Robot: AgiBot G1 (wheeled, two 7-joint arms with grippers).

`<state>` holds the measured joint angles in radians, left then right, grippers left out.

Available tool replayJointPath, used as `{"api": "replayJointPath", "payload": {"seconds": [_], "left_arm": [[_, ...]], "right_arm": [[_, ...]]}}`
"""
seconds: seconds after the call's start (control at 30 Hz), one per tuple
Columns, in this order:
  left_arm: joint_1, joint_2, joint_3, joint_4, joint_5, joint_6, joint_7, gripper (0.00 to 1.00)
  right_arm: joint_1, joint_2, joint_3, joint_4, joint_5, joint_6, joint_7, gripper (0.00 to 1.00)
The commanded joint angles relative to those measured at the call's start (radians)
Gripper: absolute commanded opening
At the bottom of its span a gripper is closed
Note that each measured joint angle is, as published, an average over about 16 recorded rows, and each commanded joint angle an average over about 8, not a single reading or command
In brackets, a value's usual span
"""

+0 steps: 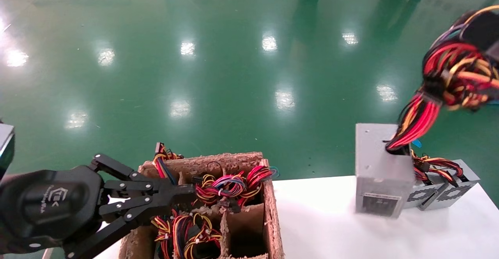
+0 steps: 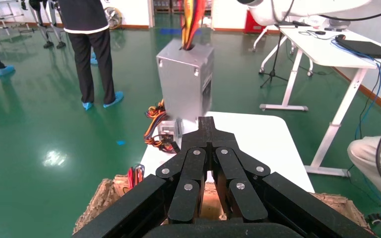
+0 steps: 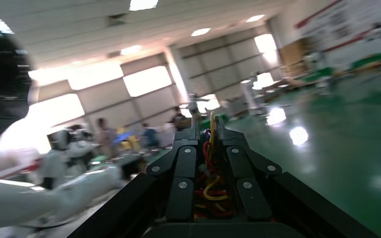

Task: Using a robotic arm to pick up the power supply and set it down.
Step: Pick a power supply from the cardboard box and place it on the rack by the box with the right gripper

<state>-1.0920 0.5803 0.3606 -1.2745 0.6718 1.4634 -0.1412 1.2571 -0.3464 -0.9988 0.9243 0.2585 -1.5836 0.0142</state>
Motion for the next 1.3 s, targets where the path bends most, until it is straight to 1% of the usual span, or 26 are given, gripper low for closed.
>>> {"api": "replayJointPath", "payload": {"seconds": [0.03,0.17,0.3,0.4,0.53,0.77,1.0,1.13,1.3], "left_arm": [[0.0,0.0,0.0,0.0,0.0,0.0,0.0,0.0],[0.0,0.0,0.0,0.0,0.0,0.0,0.0,0.0],[0.0,0.0,0.0,0.0,0.0,0.0,0.0,0.0],[0.0,0.0,0.0,0.0,0.0,0.0,0.0,0.0],[0.0,0.0,0.0,0.0,0.0,0.0,0.0,0.0],[0.0,0.0,0.0,0.0,0.0,0.0,0.0,0.0],[0.0,0.0,0.0,0.0,0.0,0.0,0.0,0.0],[0.0,0.0,0.0,0.0,0.0,0.0,0.0,0.0],[0.0,0.0,0.001,0.0,0.0,0.0,0.0,0.0]], "right_arm": [[0.002,-0.006,0.009,-0.056,0.005,0.004,0.007,0.0],[0.013,-0.014,0.016,-0.143,0.001,0.017,0.012,0.0],[0.022,-0.01,0.021,-0.227,-0.001,0.047,0.004,0.0],[0.028,0.006,0.025,-0.286,-0.005,0.087,-0.014,0.0],[0.036,0.044,0.027,-0.346,-0.021,0.163,-0.047,0.0],[0.038,0.109,0.027,-0.405,-0.039,0.306,-0.104,0.0],[0.005,0.145,0.027,-0.454,-0.018,0.433,-0.144,0.0],[-0.025,0.153,0.024,-0.475,0.003,0.475,-0.157,0.0],[-0.059,0.152,0.02,-0.492,0.027,0.498,-0.17,0.0]]}}
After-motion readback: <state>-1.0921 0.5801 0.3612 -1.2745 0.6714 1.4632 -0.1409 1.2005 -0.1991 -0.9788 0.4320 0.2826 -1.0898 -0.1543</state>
